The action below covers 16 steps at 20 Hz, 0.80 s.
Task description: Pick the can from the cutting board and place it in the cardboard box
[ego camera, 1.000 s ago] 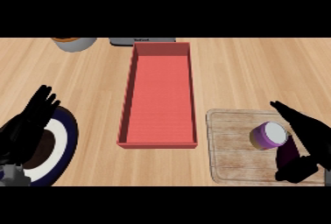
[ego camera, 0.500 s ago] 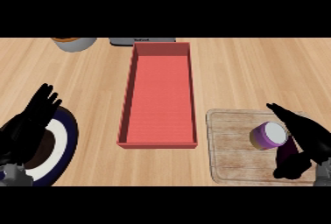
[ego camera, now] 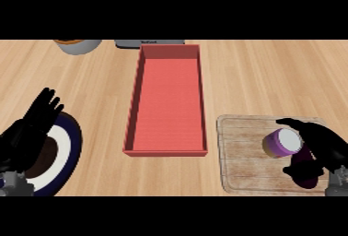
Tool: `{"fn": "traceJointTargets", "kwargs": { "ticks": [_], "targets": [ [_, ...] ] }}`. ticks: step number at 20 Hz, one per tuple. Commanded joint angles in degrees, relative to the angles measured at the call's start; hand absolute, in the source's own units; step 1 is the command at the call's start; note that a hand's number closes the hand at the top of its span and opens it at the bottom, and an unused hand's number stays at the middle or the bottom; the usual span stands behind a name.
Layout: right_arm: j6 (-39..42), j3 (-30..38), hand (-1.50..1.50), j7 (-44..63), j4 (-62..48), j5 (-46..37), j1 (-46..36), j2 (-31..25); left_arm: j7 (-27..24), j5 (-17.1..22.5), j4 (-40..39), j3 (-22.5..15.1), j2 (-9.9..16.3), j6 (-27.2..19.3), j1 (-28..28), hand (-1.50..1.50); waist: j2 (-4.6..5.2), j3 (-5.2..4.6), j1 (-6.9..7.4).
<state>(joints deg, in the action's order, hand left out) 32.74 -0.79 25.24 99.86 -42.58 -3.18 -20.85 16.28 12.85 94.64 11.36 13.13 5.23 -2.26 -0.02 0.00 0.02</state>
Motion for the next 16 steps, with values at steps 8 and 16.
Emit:
{"fn": "traceJointTargets", "kwargs": {
  "ticks": [8, 16],
  "targets": [
    [-5.62, 0.32, 1.5, -10.53, -4.99, -5.41, -1.21, 0.11, 1.81, 0.44, -2.42, 1.58, 0.34, 1.39, -3.19, 0.0, 0.01, 0.0, -0.09],
    [-13.37, -10.4, 1.5, 24.05, -14.92, -14.3, -18.16, 20.55, 1.61, -0.67, 1.85, -3.39, -1.4, 2.43, -3.55, 0.0, 2.31, -0.27, 9.21]
  ]
}}
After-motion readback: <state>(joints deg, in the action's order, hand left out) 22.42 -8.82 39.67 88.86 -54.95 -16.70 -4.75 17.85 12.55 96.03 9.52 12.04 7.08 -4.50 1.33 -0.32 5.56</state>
